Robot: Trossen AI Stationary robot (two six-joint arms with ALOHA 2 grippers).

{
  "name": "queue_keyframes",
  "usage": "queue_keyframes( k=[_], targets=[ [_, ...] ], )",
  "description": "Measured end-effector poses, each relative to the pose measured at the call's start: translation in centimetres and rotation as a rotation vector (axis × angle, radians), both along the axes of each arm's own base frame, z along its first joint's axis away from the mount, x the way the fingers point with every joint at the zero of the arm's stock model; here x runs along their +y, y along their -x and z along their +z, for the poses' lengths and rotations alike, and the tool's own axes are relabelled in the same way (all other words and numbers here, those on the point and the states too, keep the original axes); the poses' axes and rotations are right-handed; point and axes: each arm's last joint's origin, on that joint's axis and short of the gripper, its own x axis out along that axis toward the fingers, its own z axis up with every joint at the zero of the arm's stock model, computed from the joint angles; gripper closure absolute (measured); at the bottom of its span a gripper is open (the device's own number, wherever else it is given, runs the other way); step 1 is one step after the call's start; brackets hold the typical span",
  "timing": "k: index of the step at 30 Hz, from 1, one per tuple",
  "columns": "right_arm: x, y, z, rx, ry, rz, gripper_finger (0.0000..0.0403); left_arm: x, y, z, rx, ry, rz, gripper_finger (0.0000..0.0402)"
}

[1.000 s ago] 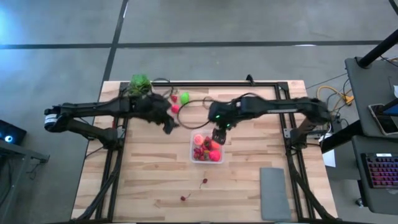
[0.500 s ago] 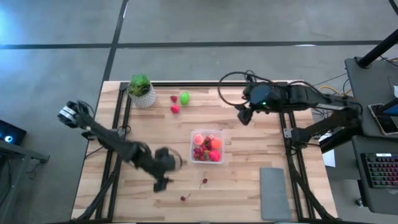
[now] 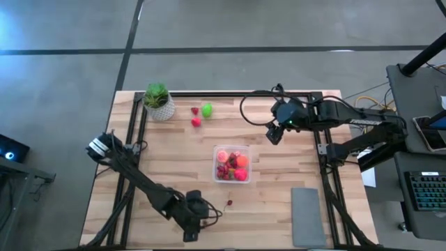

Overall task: Pick and placing Produce into tupperware
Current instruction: Put the red cherry into the transparent container

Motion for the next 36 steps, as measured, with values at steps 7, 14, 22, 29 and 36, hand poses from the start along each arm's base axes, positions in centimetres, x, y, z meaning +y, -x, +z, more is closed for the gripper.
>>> queue_keyframes(
  k=[7, 14, 22, 29, 36],
  targets=[
    [0.0, 0.0, -0.5, 0.016, -0.001, 0.001, 0.0155, -0.5, -0.3, -1.0, 0.014, -0.02, -0.003, 0.0142],
    [0.0, 0.0, -0.5, 0.019, -0.001, 0.006, 0.0156, -1.0, -0.8, -2.1, 0.017, -0.009, -0.02, 0.0142],
    [0.0, 0.0, -0.5, 0.019, -0.001, 0.005, 0.0157, -1.0, -0.6, -2.6, 0.009, -0.066, -0.059, 0.0142],
    [0.0, 0.0, -0.5, 0.019, -0.001, 0.005, 0.0155, -0.8, -0.3, -2.8, 0.025, -0.133, -0.119, 0.0142],
    [0.0, 0.0, -0.5, 0.017, -0.003, 0.002, 0.0157, -1.3, -0.6, -4.3, 0.056, -0.145, -0.163, 0.0144]
  ],
)
